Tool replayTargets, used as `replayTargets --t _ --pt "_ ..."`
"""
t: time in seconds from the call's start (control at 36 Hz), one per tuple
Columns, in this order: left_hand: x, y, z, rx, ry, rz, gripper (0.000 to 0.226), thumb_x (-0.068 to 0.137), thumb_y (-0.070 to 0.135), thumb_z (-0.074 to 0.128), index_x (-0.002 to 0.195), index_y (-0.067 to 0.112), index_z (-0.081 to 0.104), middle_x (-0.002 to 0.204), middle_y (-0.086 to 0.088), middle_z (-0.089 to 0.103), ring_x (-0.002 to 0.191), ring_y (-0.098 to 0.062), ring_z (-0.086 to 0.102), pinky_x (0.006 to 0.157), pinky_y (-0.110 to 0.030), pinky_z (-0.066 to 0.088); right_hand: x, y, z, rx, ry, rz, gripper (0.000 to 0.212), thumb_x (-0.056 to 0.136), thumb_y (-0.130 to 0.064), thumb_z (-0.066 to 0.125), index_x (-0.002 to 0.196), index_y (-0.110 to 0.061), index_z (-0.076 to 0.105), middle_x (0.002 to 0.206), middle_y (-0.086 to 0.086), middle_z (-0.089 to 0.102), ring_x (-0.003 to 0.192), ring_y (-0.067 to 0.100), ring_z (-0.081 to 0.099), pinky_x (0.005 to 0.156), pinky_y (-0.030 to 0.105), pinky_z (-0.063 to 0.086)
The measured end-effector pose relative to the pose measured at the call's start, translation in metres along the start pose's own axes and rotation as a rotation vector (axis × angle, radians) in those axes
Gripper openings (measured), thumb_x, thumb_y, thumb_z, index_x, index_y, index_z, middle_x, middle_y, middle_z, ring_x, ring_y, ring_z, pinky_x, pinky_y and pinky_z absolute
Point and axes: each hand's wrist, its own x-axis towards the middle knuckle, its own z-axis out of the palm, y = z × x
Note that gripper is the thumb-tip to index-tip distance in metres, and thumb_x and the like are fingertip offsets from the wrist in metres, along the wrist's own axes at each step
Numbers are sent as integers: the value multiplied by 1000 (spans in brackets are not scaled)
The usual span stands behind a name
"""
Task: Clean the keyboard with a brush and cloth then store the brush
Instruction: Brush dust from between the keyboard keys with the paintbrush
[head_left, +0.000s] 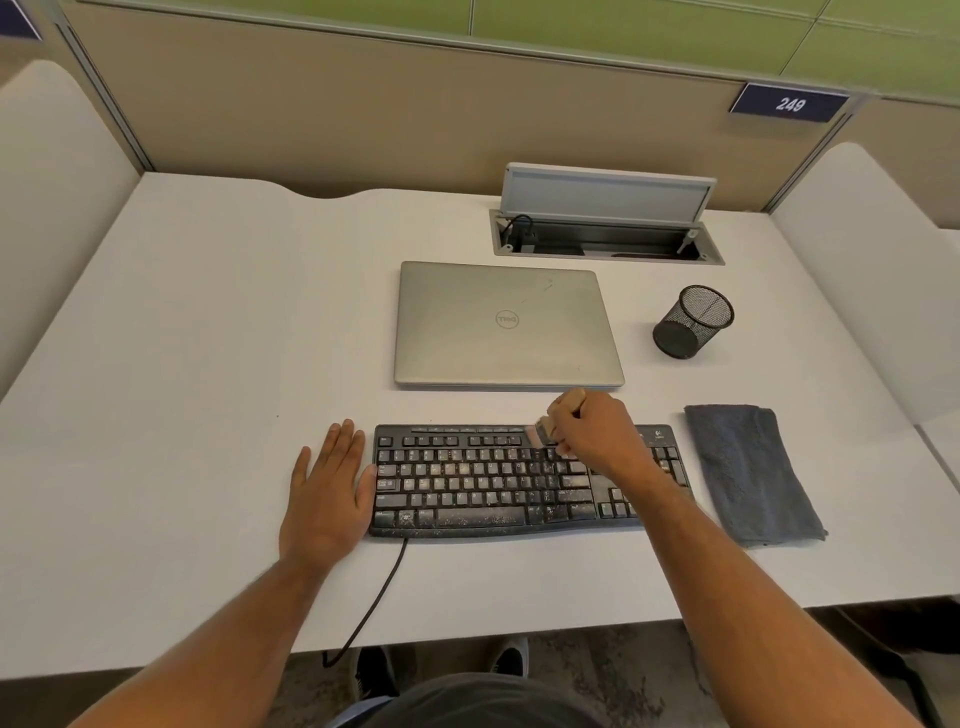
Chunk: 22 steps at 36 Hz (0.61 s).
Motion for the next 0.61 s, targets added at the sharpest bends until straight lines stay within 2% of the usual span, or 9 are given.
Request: replayTargets --t 0.11,0.19,0.28,0.33,0.39,0.44,0.5,0.56,0.61 --pt "0 0 0 6 3 0 73 101 51 4 161 16 25 169 6 14 156 -7 5 128 -44 7 3 0 -2 -78 -41 1 33 101 -22 51 80 -9 73 68 2 75 62 17 73 74 44 63" --pt "-1 0 0 2 17 3 71 102 49 6 160 15 31 168 5 18 156 -8 9 127 -45 9 2 1 -1 -20 25 -21 38 104 -30 45 81 -16 72 71 -2 74 70 18 73 75 43 62" --pt "-1 0 0 3 13 5 71 102 50 5 160 15 29 168 5 17 156 -8 8 128 -44 8 0 2 0 -39 -34 -42 39 106 -30 43 84 -19 73 76 -4 74 73 16 73 76 39 61" --pt "-1 -1 1 11 13 5 71 102 50 5 160 15 28 168 6 15 156 -8 7 128 -44 8 0 1 -3 -108 -83 -60 40 105 -27 44 79 -14 71 74 -4 73 71 16 71 70 34 58" --pt "-1 -1 1 10 10 6 71 102 50 5 160 15 27 168 6 15 156 -8 7 128 -44 8 1 0 -8 -164 -101 -103 39 103 -25 46 72 -13 66 69 -7 69 66 14 64 62 31 48" --pt "-1 -1 1 14 6 6 72 102 51 5 161 15 26 169 6 14 156 -8 6 128 -44 8 0 -3 -11 -175 -135 -154 32 103 -27 51 79 -17 69 77 -9 69 70 9 60 63 27 44" --pt "0 -1 1 14 6 6 72 102 51 4 160 15 26 168 5 15 156 -8 7 128 -44 7 -2 -2 -12 -191 -199 -193 22 104 -30 57 95 -22 75 89 -13 69 80 2 60 68 22 43" --pt "0 -1 1 11 10 6 72 102 51 5 160 14 27 168 5 16 156 -8 8 128 -44 8 -1 1 -14 -227 -231 -203 17 104 -30 61 106 -23 76 97 -11 70 88 5 62 74 24 44" --pt "0 -1 1 13 10 4 72 102 51 5 160 14 27 168 5 15 156 -8 8 128 -44 7 2 6 -19 -286 -232 -207 15 103 -30 62 108 -26 76 103 -11 72 94 10 63 78 28 46"
